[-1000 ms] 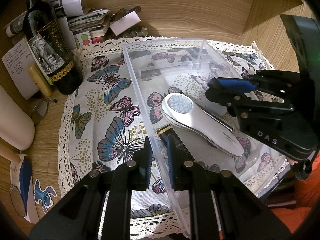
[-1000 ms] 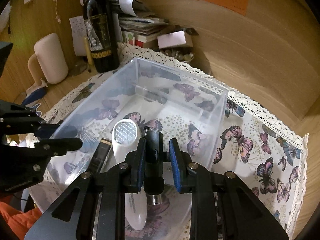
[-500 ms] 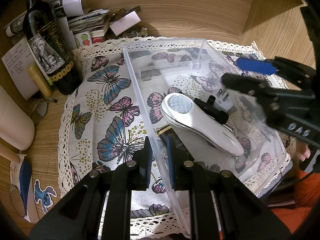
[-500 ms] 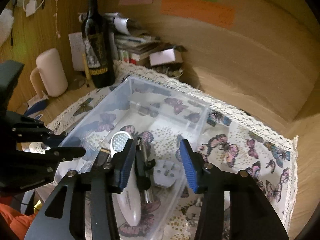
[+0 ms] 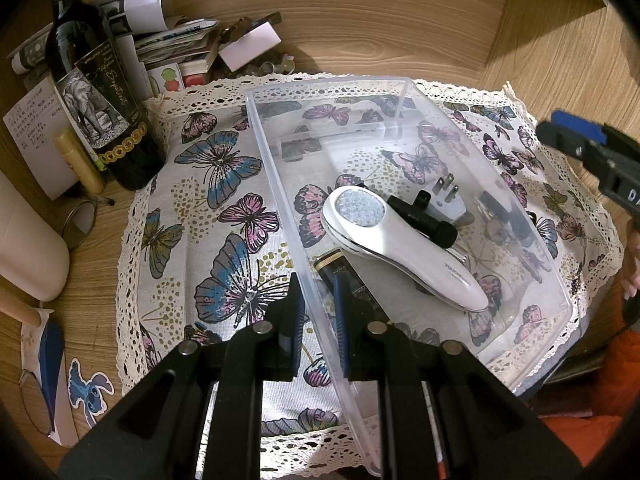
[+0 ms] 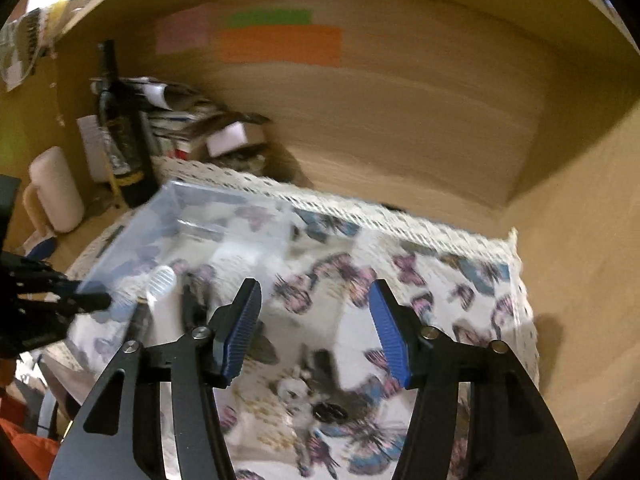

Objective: Organize rigid objects
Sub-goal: 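Grasp the round black connector beside the keys with the right gripper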

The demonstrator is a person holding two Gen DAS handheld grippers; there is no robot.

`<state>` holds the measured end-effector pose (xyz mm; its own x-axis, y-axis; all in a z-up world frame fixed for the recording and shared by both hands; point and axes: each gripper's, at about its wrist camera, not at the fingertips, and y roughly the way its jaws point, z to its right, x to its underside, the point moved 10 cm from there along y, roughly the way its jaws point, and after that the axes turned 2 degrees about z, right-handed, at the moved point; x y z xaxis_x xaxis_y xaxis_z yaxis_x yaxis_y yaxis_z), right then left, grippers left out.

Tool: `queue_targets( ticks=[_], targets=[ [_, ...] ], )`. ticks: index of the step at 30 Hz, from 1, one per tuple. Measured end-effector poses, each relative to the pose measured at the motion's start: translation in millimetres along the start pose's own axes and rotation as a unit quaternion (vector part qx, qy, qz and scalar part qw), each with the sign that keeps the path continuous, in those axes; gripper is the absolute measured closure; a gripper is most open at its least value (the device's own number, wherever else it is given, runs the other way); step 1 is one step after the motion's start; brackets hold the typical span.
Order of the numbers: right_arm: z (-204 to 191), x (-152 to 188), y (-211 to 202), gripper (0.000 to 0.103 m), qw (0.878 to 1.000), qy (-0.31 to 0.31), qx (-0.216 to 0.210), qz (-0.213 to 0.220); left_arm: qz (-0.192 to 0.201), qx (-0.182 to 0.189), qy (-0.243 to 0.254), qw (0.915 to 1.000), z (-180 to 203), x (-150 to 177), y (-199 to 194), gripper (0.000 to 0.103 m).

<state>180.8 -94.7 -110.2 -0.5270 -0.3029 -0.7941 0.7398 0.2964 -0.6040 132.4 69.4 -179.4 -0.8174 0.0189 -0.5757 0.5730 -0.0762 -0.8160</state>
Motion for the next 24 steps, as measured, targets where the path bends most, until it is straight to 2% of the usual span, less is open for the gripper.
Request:
queue_targets(
  ticks=[6, 15, 17, 18, 19, 24],
  targets=[
    [20.1, 32.9, 15.6, 0.050, 0.999, 0.022, 0.017, -0.044, 0.000, 0.000, 0.000, 1.0000, 0.0, -0.1, 0.0, 0.089],
    [21.2, 87.2, 41.6, 0.050, 0.992, 0.057, 0.000, -0.111, 0.000, 0.000, 0.000, 1.0000, -0.2, 0.0, 0.1, 0.089],
    [21.8, 96.6, 44.9, 0.054, 0.991, 0.064, -0.004, -0.121, 0.000, 0.000, 0.000, 1.0000, -0.2, 0.1, 0.2, 0.089],
    [22.2, 99.6, 45.4, 0.061, 0.990, 0.065, -0.004, -0.124, 0.000, 0.000, -0.001, 1.0000, -0.3, 0.2, 0.3, 0.089],
    [22.0, 101.9, 45.6, 0.073, 0.990, 0.065, -0.005, -0.126, 0.000, 0.000, 0.000, 1.0000, 0.0, -0.1, 0.1, 0.089],
    [26.6, 101.1, 40.1, 0.072, 0.991, 0.067, 0.002, -0.116, 0.000, 0.000, 0.000, 1.0000, -0.2, -0.1, 0.1, 0.089]
  ],
)
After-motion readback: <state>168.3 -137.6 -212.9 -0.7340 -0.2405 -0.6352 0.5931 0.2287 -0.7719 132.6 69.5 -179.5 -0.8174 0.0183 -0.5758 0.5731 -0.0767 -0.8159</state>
